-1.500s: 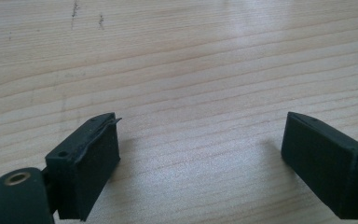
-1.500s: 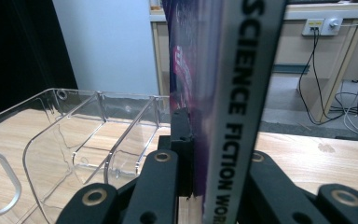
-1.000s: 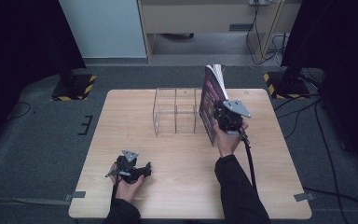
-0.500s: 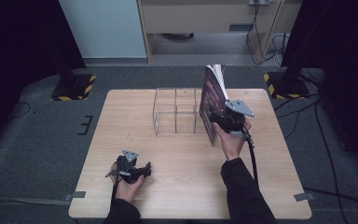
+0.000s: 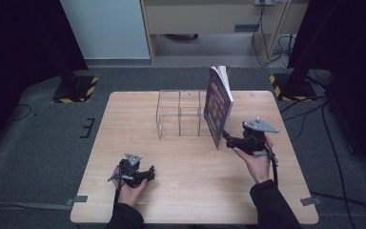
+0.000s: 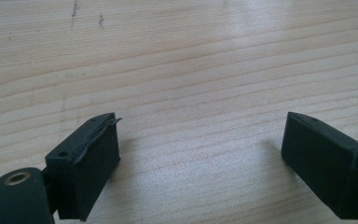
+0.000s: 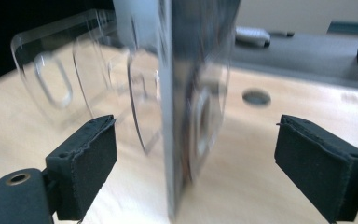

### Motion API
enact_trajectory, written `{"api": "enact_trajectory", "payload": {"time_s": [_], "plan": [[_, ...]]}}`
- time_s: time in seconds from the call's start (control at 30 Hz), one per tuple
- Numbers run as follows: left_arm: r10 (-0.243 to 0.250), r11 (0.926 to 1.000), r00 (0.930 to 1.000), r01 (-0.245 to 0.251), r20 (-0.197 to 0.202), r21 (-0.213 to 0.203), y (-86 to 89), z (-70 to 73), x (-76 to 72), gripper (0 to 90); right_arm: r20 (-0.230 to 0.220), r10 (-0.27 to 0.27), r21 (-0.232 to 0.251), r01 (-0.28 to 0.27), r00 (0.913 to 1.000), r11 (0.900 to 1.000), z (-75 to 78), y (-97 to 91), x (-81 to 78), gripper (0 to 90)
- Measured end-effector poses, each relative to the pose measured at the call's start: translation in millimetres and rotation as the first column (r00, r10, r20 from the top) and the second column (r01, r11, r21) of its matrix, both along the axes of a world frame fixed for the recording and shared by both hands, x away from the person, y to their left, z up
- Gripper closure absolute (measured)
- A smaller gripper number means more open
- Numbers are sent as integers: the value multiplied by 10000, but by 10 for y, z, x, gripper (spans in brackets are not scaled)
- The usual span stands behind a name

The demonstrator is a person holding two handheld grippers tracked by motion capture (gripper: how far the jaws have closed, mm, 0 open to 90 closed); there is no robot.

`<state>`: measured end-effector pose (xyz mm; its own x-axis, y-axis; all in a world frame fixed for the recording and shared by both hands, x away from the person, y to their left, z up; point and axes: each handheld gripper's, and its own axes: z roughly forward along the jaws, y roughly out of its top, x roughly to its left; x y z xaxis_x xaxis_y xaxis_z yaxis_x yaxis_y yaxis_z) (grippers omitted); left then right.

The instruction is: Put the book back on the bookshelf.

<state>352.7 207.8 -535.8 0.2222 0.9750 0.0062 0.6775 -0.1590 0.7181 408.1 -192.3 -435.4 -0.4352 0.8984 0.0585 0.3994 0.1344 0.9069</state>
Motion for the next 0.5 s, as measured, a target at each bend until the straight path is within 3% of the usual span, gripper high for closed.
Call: {"api": "enact_trajectory", "payload": {"time_s": [0.1,0.27,0.33,0.4,0.5], "plan": [[1,10000,10000,-1,1,-1,0,0,0,103,-317,-3,-303,-7,9995,9995,-168,-135,-83,124],[-5,10000,10000,5,-2,-6,0,0,0,103,-772,-130,-310,106,9969,9995,-441,-367,-201,124],[-6,10000,10000,6,-3,-8,1,0,0,102,-1103,-247,-577,184,9936,9982,-536,-441,-228,119],[-10,10000,10000,10,-6,-10,1,0,1,102,-1149,-392,-967,281,9926,9949,-620,-526,-267,116],[-37,10000,10000,37,-18,-26,2,0,3,100,-1527,-669,-1179,491,9860,9918,-741,-654,-313,115]]}}
